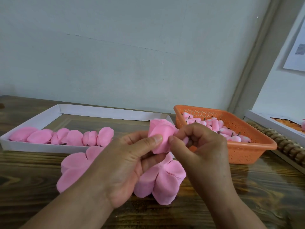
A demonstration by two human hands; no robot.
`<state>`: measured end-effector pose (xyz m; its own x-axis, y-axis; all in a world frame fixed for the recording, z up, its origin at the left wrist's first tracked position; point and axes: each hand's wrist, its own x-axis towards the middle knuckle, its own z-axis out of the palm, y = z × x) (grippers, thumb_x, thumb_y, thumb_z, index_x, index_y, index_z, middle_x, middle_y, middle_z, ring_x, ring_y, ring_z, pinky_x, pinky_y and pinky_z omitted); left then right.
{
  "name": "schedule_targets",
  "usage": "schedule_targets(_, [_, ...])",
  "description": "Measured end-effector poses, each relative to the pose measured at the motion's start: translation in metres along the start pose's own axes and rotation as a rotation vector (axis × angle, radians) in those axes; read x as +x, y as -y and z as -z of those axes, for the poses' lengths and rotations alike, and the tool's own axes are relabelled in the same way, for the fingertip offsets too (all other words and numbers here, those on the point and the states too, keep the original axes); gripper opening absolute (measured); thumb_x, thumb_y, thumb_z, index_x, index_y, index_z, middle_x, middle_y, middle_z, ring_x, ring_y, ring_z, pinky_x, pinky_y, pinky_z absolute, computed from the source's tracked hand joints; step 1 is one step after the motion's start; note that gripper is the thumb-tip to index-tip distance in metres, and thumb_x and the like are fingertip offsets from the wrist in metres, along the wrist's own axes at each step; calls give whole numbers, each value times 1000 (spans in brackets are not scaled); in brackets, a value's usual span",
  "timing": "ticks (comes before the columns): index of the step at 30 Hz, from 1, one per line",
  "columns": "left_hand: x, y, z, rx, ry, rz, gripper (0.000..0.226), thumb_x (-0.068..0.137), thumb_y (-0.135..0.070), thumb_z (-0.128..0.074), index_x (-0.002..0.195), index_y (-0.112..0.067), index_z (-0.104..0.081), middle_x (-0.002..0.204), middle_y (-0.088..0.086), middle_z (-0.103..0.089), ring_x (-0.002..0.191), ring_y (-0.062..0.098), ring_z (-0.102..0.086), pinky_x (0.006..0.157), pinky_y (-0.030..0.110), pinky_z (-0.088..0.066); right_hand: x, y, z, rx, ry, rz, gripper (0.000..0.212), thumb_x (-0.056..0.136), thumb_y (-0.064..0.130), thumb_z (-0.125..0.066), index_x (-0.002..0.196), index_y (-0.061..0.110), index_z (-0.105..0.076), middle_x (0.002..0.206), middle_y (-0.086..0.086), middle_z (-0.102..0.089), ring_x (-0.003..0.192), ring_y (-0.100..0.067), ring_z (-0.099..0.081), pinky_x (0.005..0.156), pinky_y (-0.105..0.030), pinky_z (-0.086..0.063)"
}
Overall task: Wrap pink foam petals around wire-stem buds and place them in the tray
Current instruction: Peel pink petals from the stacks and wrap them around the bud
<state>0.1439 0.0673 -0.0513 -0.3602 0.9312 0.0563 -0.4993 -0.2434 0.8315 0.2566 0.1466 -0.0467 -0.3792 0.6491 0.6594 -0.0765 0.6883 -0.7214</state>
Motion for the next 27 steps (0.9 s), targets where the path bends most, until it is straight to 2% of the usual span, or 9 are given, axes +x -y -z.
schedule_targets(2, [-1,1,-1,4,-11,-16,41,63,-11,-65,100,9,-66,101,24,-71,90,26,-71,78,29,-58,-1,-1,0,-16,-21,0,23,71,-2,-69,57,14,-58,50,7,-53,45,-2,-45,45,-11,-36])
schedule_targets(4, [-2,3,-2,31,-28,-48,42,60,-12,-66,97,7,-67,99,22,-72,86,25,-72,76,28,-59,-2,-1,-1,-57,-44,24,17,68,5,-66,57,15,-58,52,2,-55,45,-5,-45,44,-14,-37])
schedule_targets(8, [-5,8,-6,181,-54,-160,47,54,-26,-73,95,-2,-72,98,19,-73,97,33,-69,87,40,-56,-6,-1,-6,-76,-122,30,7,62,11,-59,61,18,-60,56,0,-57,47,-7,-47,46,-13,-38])
schedule_targets(13, [-6,9,-7,241,-77,-240,44,50,-34,-73,89,-14,-76,92,15,-74,91,31,-71,88,44,-54,-7,0,-9,43,-148,7,11,65,10,-61,63,21,-62,61,3,-62,54,-8,-56,54,-15,-43])
schedule_targets(16, [-7,8,-7,235,-67,-255,40,50,-34,-73,88,-19,-77,91,11,-75,89,25,-72,85,41,-55,-8,-1,-9,177,-126,-44,8,68,11,-62,71,18,-66,68,-4,-67,65,-21,-65,63,-29,-52])
schedule_targets(18, [-6,7,-7,213,-62,-268,37,51,-32,-72,85,-20,-77,87,8,-76,83,18,-73,77,30,-58,-8,-1,-9,275,-110,-62,14,68,11,-63,79,19,-64,72,-7,-69,68,-23,-66,67,-33,-53])
schedule_targets(22, [-2,5,-5,32,-99,-215,36,54,-20,-70,85,-2,-73,89,16,-74,78,21,-72,70,25,-59,-9,0,-11,362,-67,-3,25,66,2,-61,82,21,-60,77,-9,-71,73,-23,-68,71,-31,-52])
schedule_targets(24, [-1,3,-5,-63,-93,-176,35,59,-14,-67,90,3,-69,88,19,-73,76,21,-72,65,24,-59,-10,-1,-14,264,-63,94,28,65,0,-63,81,24,-63,78,-3,-70,76,-17,-67,74,-24,-50])
schedule_targets(27, [-2,2,-7,-131,-81,-109,36,63,-12,-63,95,5,-65,86,19,-73,68,19,-70,57,26,-59,-13,-4,-22,9,-81,277,14,71,13,-64,83,20,-65,81,10,-66,84,-4,-63,82,-11,-43])
